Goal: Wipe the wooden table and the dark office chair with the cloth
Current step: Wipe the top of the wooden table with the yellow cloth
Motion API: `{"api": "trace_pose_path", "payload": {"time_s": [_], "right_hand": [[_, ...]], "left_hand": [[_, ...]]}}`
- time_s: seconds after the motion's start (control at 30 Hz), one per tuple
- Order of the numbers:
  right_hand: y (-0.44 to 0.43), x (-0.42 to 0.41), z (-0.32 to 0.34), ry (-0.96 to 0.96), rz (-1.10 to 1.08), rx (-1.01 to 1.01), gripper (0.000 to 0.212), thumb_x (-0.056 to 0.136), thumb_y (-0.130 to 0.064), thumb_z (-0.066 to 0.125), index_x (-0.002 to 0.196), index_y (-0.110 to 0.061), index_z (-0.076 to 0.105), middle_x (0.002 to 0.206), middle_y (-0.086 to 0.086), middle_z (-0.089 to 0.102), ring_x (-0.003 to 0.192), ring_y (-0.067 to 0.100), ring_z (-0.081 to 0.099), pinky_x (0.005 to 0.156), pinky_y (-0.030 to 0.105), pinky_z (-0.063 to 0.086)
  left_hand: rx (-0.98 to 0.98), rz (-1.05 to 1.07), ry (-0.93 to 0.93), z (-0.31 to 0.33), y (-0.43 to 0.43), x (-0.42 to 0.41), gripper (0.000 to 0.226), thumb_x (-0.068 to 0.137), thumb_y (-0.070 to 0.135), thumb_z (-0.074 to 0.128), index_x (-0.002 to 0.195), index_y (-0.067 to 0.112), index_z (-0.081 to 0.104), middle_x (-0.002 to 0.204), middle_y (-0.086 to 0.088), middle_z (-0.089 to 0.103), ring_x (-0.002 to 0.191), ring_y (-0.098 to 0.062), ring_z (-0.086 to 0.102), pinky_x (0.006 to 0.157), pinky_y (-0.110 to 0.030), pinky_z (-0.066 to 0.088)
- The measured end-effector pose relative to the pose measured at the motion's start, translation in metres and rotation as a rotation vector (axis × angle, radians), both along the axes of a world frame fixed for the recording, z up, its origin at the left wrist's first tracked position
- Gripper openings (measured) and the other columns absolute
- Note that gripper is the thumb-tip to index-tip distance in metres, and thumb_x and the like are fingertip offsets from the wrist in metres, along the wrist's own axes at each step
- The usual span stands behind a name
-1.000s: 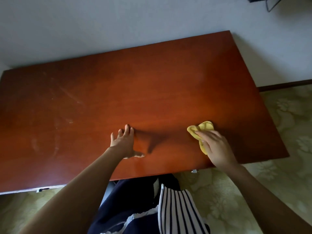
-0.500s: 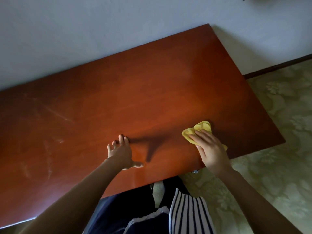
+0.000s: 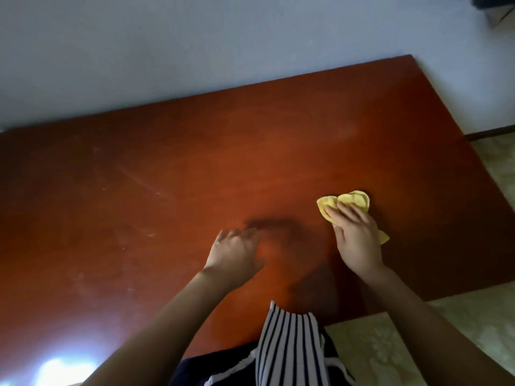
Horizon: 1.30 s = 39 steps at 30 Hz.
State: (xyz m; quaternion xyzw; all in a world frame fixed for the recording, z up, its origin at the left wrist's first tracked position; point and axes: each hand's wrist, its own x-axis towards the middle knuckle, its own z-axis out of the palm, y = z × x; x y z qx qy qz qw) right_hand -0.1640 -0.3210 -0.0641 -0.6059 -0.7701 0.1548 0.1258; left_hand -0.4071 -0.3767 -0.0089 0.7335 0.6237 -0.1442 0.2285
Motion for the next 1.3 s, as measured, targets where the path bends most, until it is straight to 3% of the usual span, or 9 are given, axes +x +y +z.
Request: {"api": "trace_pose_path", "payload": {"time_s": [0.17, 0.37, 0.57, 0.67, 0.87, 1.03, 1.13, 1.23, 1.3], "right_hand": [[0.007, -0.113, -0.002, 0.007, 0.03, 0.056, 0.041, 0.084, 0.001, 0.066, 0.123, -0.012, 0.065, 0.126, 0.012, 0.063, 0.122, 0.036, 0.051, 0.101, 0.052, 0.039], [0.003, -0.219, -0.003, 0.005, 0.094, 0.074, 0.04, 0.082, -0.001, 0.068, 0.12, -0.013, 0.067, 0.123, 0.011, 0.064, 0.121, 0.035, 0.053, 0.1, 0.054, 0.04], [-0.027, -0.271, -0.01, -0.018, 0.189, 0.121, 0.047, 0.075, -0.002, 0.075, 0.118, -0.018, 0.069, 0.122, 0.004, 0.066, 0.118, 0.031, 0.057, 0.101, 0.053, 0.04], [-0.04, -0.285, -0.014, 0.023, 0.334, 0.161, 0.041, 0.079, -0.005, 0.068, 0.116, -0.024, 0.07, 0.121, -0.002, 0.066, 0.117, 0.026, 0.058, 0.104, 0.046, 0.036], [-0.063, -0.262, -0.012, 0.034, 0.818, 0.126, 0.043, 0.085, -0.019, 0.043, 0.118, -0.032, 0.067, 0.122, -0.009, 0.065, 0.119, 0.016, 0.057, 0.103, 0.04, 0.029], [-0.052, -0.185, -0.012, 0.004, 1.13, 0.08, 0.051, 0.084, -0.017, 0.037, 0.126, -0.034, 0.061, 0.132, -0.013, 0.058, 0.127, 0.011, 0.05, 0.105, 0.039, 0.027], [-0.02, -0.144, -0.008, -0.084, 1.112, 0.108, 0.049, 0.085, -0.018, 0.042, 0.126, -0.036, 0.061, 0.133, -0.013, 0.057, 0.126, 0.01, 0.051, 0.106, 0.036, 0.029], [0.01, -0.121, -0.005, -0.106, 0.922, 0.123, 0.042, 0.085, -0.01, 0.061, 0.122, -0.03, 0.065, 0.129, -0.008, 0.061, 0.122, 0.015, 0.055, 0.099, 0.035, 0.038], [0.023, -0.121, -0.002, -0.121, 0.75, 0.062, 0.052, 0.08, -0.004, 0.073, 0.126, -0.027, 0.062, 0.13, -0.005, 0.06, 0.123, 0.019, 0.053, 0.094, 0.04, 0.043]], "left_hand": [[0.058, -0.016, -0.037, -0.004, -0.014, -0.094, 0.063, 0.095, 0.052, 0.041, 0.149, 0.03, 0.019, 0.159, 0.005, 0.011, 0.144, -0.018, 0.013, 0.118, -0.04, 0.005], [0.09, -0.005, 0.0, -0.002, -0.022, -0.183, 0.07, 0.094, 0.057, 0.038, 0.151, 0.03, 0.008, 0.16, 0.006, -0.001, 0.146, -0.02, 0.0, 0.117, -0.043, -0.002], [0.063, 0.061, 0.014, -0.007, -0.044, -0.226, 0.082, 0.091, 0.056, 0.045, 0.151, 0.027, -0.002, 0.159, 0.003, -0.013, 0.145, -0.02, -0.014, 0.115, -0.044, -0.008], [0.071, 0.109, 0.039, -0.01, -0.047, -0.232, 0.09, 0.089, 0.057, 0.047, 0.15, 0.024, -0.009, 0.158, 0.002, -0.019, 0.144, -0.02, -0.017, 0.115, -0.045, -0.008], [0.089, 0.185, 0.085, -0.006, -0.05, -0.211, 0.098, 0.085, 0.059, 0.053, 0.151, 0.022, -0.01, 0.158, 0.002, -0.018, 0.144, -0.022, -0.018, 0.115, -0.046, -0.009], [0.12, 0.319, 0.126, -0.008, -0.07, -0.187, 0.102, 0.083, 0.061, 0.055, 0.15, 0.024, -0.012, 0.158, 0.002, -0.019, 0.144, -0.021, -0.019, 0.114, -0.047, -0.01], [0.121, 0.391, 0.114, -0.01, -0.079, -0.177, 0.103, 0.082, 0.061, 0.056, 0.15, 0.025, -0.012, 0.157, 0.002, -0.019, 0.144, -0.021, -0.019, 0.114, -0.047, -0.011], [0.132, 0.429, 0.11, -0.008, -0.084, -0.184, 0.103, 0.081, 0.062, 0.056, 0.15, 0.026, -0.011, 0.158, 0.003, -0.019, 0.144, -0.021, -0.018, 0.113, -0.047, -0.011], [0.137, 0.431, 0.103, -0.006, -0.084, -0.196, 0.103, 0.081, 0.061, 0.057, 0.15, 0.026, -0.01, 0.158, 0.003, -0.018, 0.144, -0.021, -0.018, 0.113, -0.047, -0.011]]}}
